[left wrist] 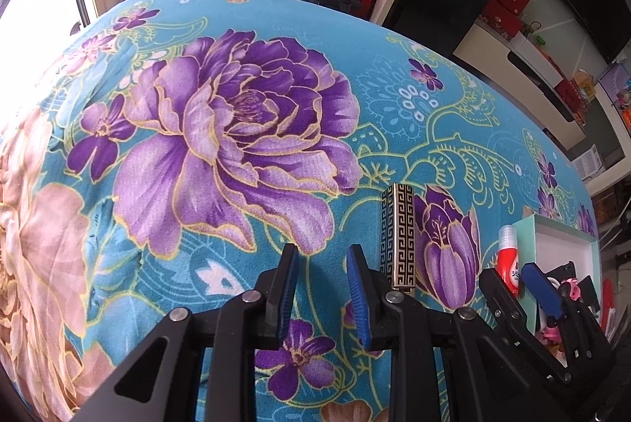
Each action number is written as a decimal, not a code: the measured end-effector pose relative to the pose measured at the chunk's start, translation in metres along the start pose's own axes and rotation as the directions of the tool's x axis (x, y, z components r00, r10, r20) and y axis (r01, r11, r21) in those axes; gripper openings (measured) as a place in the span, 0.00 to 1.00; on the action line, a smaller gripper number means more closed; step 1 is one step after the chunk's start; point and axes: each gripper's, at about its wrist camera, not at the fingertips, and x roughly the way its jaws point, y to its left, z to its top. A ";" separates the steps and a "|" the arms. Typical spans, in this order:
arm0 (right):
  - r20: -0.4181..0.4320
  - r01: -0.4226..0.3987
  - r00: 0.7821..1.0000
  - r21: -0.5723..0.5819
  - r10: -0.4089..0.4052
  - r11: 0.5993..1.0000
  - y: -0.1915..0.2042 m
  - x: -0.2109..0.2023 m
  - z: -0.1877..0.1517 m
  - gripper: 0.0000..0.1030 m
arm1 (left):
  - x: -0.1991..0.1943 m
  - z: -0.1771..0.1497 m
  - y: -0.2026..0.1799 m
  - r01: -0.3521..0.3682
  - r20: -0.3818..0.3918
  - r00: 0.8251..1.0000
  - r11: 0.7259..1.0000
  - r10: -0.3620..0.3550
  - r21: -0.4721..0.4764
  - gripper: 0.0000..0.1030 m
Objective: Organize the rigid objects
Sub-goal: 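Lift the gold box with the left gripper while the right gripper grasps the red-capped bottle, then carry the gold box in the left gripper while the right gripper carries the bottle over the tray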
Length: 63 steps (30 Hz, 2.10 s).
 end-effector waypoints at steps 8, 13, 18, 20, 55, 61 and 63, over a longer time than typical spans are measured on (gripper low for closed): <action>0.010 -0.018 1.000 -0.033 0.018 0.999 0.008 0.000 0.001 0.50 | -0.002 0.001 0.003 0.016 0.000 1.000 1.000 -0.016 -0.013 0.31; 0.015 -0.109 0.994 0.003 0.109 0.994 0.006 -0.004 0.002 0.50 | -0.002 0.002 0.001 0.044 0.001 0.999 0.999 -0.044 -0.009 0.32; 0.026 -0.025 0.999 0.001 0.025 1.000 0.005 -0.002 0.002 0.49 | -0.001 0.003 -0.009 0.088 0.003 0.996 0.996 -0.088 0.015 0.36; 0.023 -0.040 0.999 0.012 0.040 0.999 0.001 -0.002 0.003 0.50 | -0.001 0.003 -0.014 0.096 0.003 0.995 0.995 -0.096 0.029 0.46; -0.016 0.025 1.000 -0.099 -0.027 0.995 0.017 0.011 -0.004 0.31 | 0.031 0.002 -0.056 -0.072 0.037 0.997 0.964 0.065 0.256 0.28; -0.020 -0.016 1.000 -0.053 0.015 0.998 0.010 0.007 -0.002 0.30 | 0.029 0.002 -0.055 -0.076 0.050 0.997 0.963 0.065 0.259 0.17; -0.011 -0.026 1.000 -0.041 0.025 0.999 0.008 0.004 -0.001 0.30 | 0.026 0.002 -0.053 -0.062 0.053 0.997 0.967 0.050 0.248 0.16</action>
